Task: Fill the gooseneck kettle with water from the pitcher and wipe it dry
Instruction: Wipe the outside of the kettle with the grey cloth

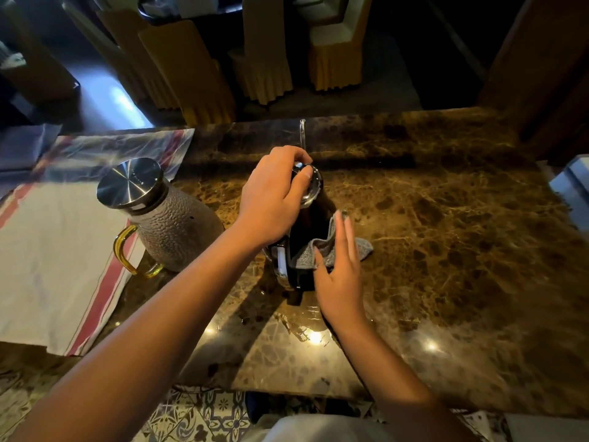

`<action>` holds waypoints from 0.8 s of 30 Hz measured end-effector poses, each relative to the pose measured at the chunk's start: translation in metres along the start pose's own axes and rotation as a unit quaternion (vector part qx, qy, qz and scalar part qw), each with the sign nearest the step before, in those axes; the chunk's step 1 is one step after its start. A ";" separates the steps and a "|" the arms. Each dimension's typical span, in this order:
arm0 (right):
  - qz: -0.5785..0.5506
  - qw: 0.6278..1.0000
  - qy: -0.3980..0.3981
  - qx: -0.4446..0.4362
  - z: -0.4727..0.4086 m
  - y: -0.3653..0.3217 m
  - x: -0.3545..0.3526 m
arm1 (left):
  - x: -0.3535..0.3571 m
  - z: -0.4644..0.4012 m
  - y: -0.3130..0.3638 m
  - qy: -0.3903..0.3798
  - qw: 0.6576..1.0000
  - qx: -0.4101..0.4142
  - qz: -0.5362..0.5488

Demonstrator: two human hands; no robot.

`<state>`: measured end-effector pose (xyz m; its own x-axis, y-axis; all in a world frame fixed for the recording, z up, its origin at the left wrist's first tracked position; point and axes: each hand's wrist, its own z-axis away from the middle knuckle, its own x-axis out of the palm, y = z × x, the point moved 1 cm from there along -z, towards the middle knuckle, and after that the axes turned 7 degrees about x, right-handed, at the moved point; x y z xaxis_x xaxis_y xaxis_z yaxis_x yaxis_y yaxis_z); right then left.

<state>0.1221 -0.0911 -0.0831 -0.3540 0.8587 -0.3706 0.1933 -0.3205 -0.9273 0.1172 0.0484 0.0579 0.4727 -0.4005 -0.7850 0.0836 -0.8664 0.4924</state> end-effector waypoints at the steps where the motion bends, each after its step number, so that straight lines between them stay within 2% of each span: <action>1: -0.019 1.000 0.003 0.012 0.003 -0.003 0.003 | 0.000 0.000 0.001 -0.001 1.000 0.000 0.000; 4: -0.114 0.992 0.010 0.046 0.000 -0.023 0.008 | -0.001 -0.001 0.001 -0.003 1.000 0.003 -0.002; 6: -0.170 0.985 0.019 0.030 -0.012 -0.043 0.008 | -0.001 -0.001 0.001 -0.004 1.000 0.009 -0.001; 8: -0.292 0.954 0.005 0.062 -0.029 -0.061 0.003 | -0.001 0.000 0.001 0.001 1.000 0.012 0.000; 10: -0.379 0.915 -0.015 0.139 -0.047 -0.072 -0.008 | -0.001 0.000 0.000 0.005 1.000 0.012 0.001; 12: -0.326 0.934 -0.010 0.146 -0.059 -0.077 -0.014 | 0.000 0.000 0.000 0.006 1.000 0.012 0.001; 15: -0.243 0.965 0.017 0.099 -0.063 -0.067 -0.010 | 0.000 0.000 0.000 0.007 1.000 0.009 0.007; 20: -0.178 0.977 0.044 0.108 -0.045 -0.028 0.000 | 0.001 0.000 -0.001 0.004 1.000 0.009 0.003; 24: -0.135 0.987 0.001 0.091 -0.015 -0.007 0.003 | 0.001 0.000 -0.001 0.001 1.000 0.014 -0.001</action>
<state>0.1330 -0.0802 -0.0771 -0.3691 0.9229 -0.1095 -0.0748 -0.1469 -0.9863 0.1176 0.0495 0.0568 0.4736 -0.3975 -0.7859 0.0607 -0.8755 0.4794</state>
